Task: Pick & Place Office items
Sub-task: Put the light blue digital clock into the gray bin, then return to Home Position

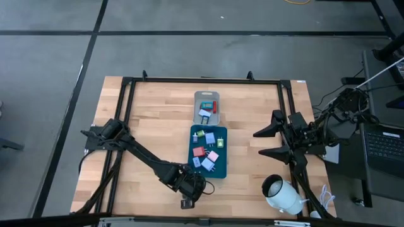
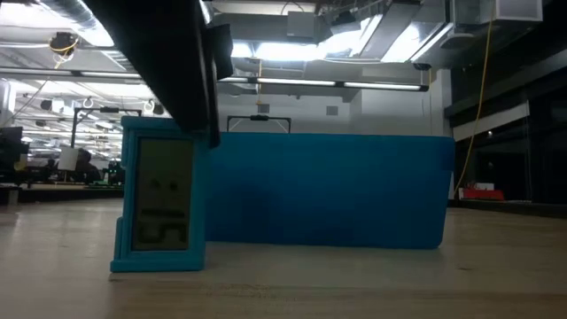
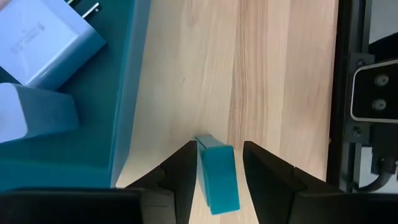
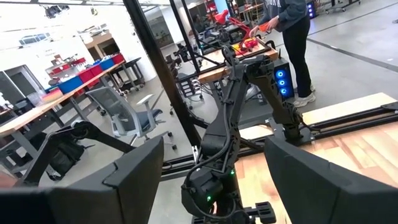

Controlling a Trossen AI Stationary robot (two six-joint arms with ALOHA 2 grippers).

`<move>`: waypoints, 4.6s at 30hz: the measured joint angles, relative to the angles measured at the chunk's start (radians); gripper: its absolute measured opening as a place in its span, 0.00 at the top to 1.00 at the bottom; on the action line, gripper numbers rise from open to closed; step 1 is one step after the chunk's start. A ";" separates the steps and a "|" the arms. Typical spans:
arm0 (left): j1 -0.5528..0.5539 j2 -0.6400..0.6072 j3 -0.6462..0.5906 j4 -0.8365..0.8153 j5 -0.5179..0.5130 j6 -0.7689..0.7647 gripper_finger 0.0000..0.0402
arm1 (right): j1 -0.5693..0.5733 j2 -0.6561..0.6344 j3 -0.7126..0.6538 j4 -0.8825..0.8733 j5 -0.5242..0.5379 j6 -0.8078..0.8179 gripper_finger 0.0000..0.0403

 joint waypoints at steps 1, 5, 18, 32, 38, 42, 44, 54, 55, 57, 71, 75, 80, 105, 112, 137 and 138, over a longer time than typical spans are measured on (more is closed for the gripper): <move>0.000 0.000 0.000 0.004 -0.001 -0.008 0.69 | 0.000 0.000 0.000 0.000 -0.001 0.000 0.30; 0.000 0.000 0.000 0.009 -0.004 -0.028 0.71 | 0.000 0.000 0.000 0.000 -0.003 0.001 0.30; -0.003 0.001 -0.044 0.089 0.014 -0.107 0.78 | 0.017 0.000 0.000 0.000 -0.002 0.002 0.30; 0.041 -0.003 0.048 0.075 0.013 -0.044 0.84 | 0.017 0.000 0.000 0.000 0.001 0.004 0.30; 0.090 -0.050 0.160 -0.027 -0.131 0.069 0.84 | 0.017 0.000 0.000 0.004 0.027 0.003 0.30; 0.141 -0.122 0.187 -0.139 -0.324 0.093 0.84 | 0.017 0.000 0.000 0.008 0.051 0.002 0.30; 0.183 -0.168 0.192 -0.205 -0.434 0.075 0.84 | 0.016 0.000 0.000 0.007 0.063 0.002 0.30; 0.618 -0.224 0.185 -0.212 -0.199 0.342 0.84 | 0.016 0.000 0.000 0.007 0.194 0.003 0.30; 0.661 -0.215 0.185 -0.176 -0.159 0.383 0.84 | 0.016 0.000 0.000 0.007 0.208 0.003 0.30; 0.742 -0.195 0.184 -0.162 -0.073 0.459 0.84 | 0.016 0.000 0.000 0.006 0.238 0.003 0.30; 0.941 -0.104 0.184 -0.162 0.367 0.816 0.83 | 0.016 0.000 0.000 0.003 0.349 -0.024 0.30; 0.934 -0.092 0.184 -0.150 0.375 0.873 0.79 | 0.016 0.000 0.000 0.002 0.376 -0.028 0.30; 0.958 -0.071 0.184 -0.105 0.363 0.897 0.74 | 0.016 0.000 0.000 0.003 0.393 -0.048 0.30; 0.773 -0.173 0.114 -0.002 0.602 0.589 0.65 | 0.016 -0.111 0.000 0.002 0.347 -0.185 0.30; 0.517 -0.335 0.001 0.452 0.074 0.401 0.67 | 0.016 -0.143 0.000 -0.027 0.283 -0.219 0.30; 0.488 -1.045 -1.194 1.142 0.023 0.527 0.93 | 0.016 -0.190 0.000 -0.082 0.335 -0.246 0.30; 0.491 -1.053 -1.217 1.155 0.028 0.542 0.94 | 0.016 -0.190 0.000 -0.082 0.343 -0.252 0.30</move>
